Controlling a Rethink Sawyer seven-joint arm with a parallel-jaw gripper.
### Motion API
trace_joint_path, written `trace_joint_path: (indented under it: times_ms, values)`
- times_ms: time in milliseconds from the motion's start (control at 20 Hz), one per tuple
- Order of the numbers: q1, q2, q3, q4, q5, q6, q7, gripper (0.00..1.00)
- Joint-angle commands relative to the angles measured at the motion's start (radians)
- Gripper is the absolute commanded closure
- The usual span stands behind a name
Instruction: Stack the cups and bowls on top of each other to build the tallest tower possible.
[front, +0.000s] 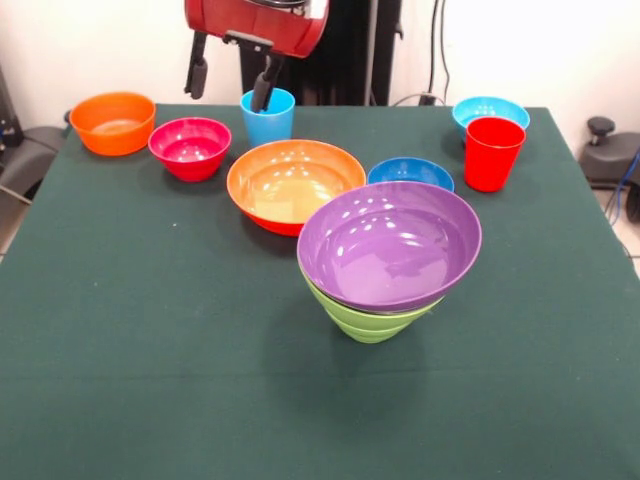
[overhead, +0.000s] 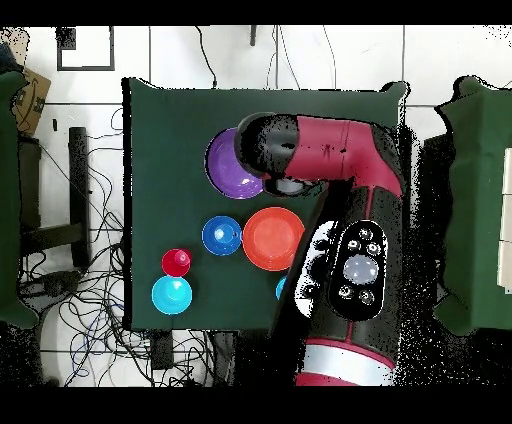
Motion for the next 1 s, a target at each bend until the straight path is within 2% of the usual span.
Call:
trace_joint_path:
  times_ms: [50, 150, 250, 450, 650, 850, 1000]
  values:
    - [-0.006, 0.042, 0.158, 0.083, -0.111, -0.042, -0.252, 0.00]
    - [-0.014, 0.054, 0.168, 0.074, -0.120, -0.038, -0.254, 0.00]
    - [-0.036, 0.060, 0.194, 0.078, -0.128, -0.026, -0.303, 0.00]
    - [-0.118, 0.047, 0.318, 0.111, -0.200, 0.059, -0.656, 0.00]
    - [-0.204, 0.019, 0.435, 0.177, -0.238, 0.068, -0.893, 0.00]
    - [-0.254, -0.006, 0.487, 0.224, -0.287, 0.074, -1.003, 0.00]
    - [-0.267, -0.013, 0.491, 0.244, -0.312, 0.069, -1.038, 0.00]
